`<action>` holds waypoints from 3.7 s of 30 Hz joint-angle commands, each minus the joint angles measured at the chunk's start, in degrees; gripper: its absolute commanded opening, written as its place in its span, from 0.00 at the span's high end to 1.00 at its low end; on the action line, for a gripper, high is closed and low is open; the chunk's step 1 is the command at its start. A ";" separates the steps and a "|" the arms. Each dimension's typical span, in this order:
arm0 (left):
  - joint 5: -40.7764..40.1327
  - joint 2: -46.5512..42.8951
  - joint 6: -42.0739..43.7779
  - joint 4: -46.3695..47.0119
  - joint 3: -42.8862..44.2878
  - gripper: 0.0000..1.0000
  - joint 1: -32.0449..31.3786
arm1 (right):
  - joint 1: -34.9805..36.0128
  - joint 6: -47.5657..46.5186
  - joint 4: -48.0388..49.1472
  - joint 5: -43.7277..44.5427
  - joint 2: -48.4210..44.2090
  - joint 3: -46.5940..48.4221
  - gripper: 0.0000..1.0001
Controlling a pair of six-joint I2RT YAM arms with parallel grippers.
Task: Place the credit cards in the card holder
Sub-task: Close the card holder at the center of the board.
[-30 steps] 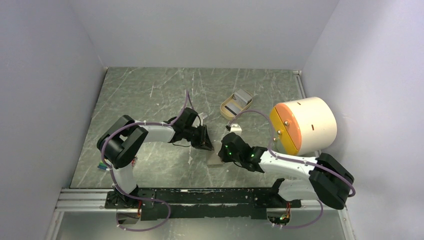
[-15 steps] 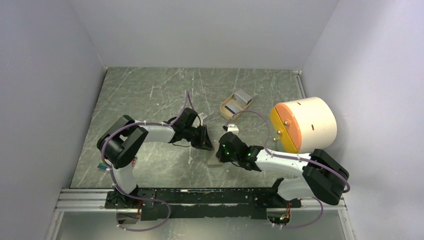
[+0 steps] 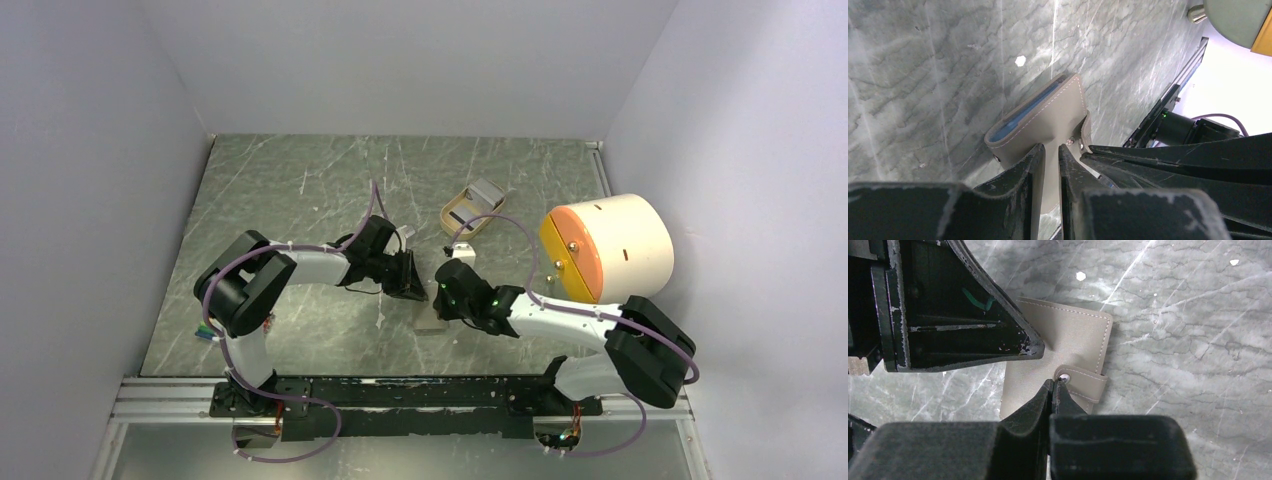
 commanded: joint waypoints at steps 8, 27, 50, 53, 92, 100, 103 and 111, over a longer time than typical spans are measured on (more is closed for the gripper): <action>0.70 0.41 0.30 -0.40 -1.00 0.77 -0.58 | 0.23 -0.89 -0.03 -0.55 2.26 1.16 1.00; 0.73 0.31 0.15 -0.52 -0.91 0.78 -0.61 | 0.21 -2.03 -1.86 -2.93 6.27 2.89 1.00; 0.59 1.61 0.13 -0.41 -0.90 0.79 -0.62 | 0.22 -5.24 -11.04 -7.96 8.84 6.88 0.90; 0.83 1.66 0.01 -0.18 -1.06 0.79 -0.58 | 0.24 -5.80 -12.21 -7.81 6.77 8.90 0.81; 1.24 1.00 0.36 -0.89 -0.26 0.79 -0.67 | -9.20 -4.39 -1.68 -14.41 5.78 3.79 0.84; 1.02 0.71 0.20 -0.76 -0.67 0.79 -0.65 | -9.26 -4.23 -1.16 -15.25 7.07 3.28 0.84; 1.02 0.75 0.11 -0.64 -0.80 0.79 -0.66 | -9.22 -4.41 -1.22 -15.94 7.45 3.28 0.84; 1.08 0.84 0.02 -0.51 -0.83 0.80 -0.63 | -9.24 -4.91 -2.04 -17.27 7.09 2.72 0.85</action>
